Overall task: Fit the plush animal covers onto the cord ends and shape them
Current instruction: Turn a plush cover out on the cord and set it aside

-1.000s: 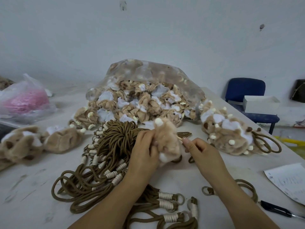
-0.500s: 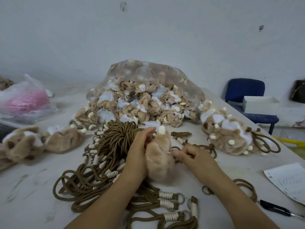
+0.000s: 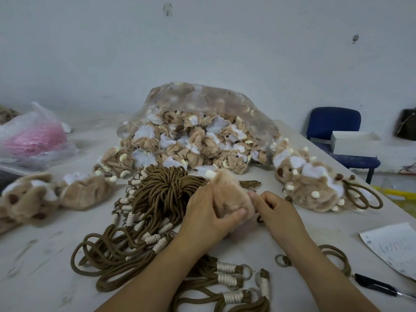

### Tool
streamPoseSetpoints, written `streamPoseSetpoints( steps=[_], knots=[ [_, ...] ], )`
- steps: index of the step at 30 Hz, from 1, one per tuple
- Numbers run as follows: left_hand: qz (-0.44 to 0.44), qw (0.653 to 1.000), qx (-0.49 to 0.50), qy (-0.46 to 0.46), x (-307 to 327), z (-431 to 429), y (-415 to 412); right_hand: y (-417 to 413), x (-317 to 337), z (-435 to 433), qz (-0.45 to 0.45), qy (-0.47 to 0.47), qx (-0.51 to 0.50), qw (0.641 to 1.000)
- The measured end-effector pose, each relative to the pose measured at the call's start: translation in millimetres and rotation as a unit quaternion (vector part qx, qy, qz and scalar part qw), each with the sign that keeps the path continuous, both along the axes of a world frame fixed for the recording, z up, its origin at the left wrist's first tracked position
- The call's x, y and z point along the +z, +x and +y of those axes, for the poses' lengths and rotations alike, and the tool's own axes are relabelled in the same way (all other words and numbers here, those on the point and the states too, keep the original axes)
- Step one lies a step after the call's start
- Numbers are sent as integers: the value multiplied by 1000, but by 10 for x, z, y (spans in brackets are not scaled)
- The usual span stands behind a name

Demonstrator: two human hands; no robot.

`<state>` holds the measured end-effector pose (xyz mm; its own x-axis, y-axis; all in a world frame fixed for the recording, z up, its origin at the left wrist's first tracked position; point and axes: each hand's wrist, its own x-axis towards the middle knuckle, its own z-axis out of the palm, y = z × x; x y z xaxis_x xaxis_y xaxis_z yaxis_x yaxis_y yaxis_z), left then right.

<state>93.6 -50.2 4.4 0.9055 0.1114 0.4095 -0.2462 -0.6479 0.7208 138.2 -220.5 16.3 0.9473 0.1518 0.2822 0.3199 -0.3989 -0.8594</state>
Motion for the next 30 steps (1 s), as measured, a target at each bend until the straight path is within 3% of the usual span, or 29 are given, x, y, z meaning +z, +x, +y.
streamPoseSetpoints(
  steps=[6,13,15,20,24,27,30],
  knots=[
    [8,997,21,-67,18,40,-27,19,-29,3,-11,-24,-16,1000],
    [15,998,3,-60,114,106,-99,54,75,-138,-147,-152,31,977],
    [18,997,-20,-71,118,135,-112,50,73,-146,-131,-146,66,978],
    [49,982,-144,-111,99,155,-124,-35,6,-23,-32,-22,118,992],
    [92,973,-188,-101,85,97,-127,-65,4,33,5,-3,117,993],
    [66,983,-149,-88,96,75,-85,-52,-15,63,9,1,94,996],
    [-38,999,31,-10,89,71,-29,-4,-38,71,4,9,41,999]
  ],
)
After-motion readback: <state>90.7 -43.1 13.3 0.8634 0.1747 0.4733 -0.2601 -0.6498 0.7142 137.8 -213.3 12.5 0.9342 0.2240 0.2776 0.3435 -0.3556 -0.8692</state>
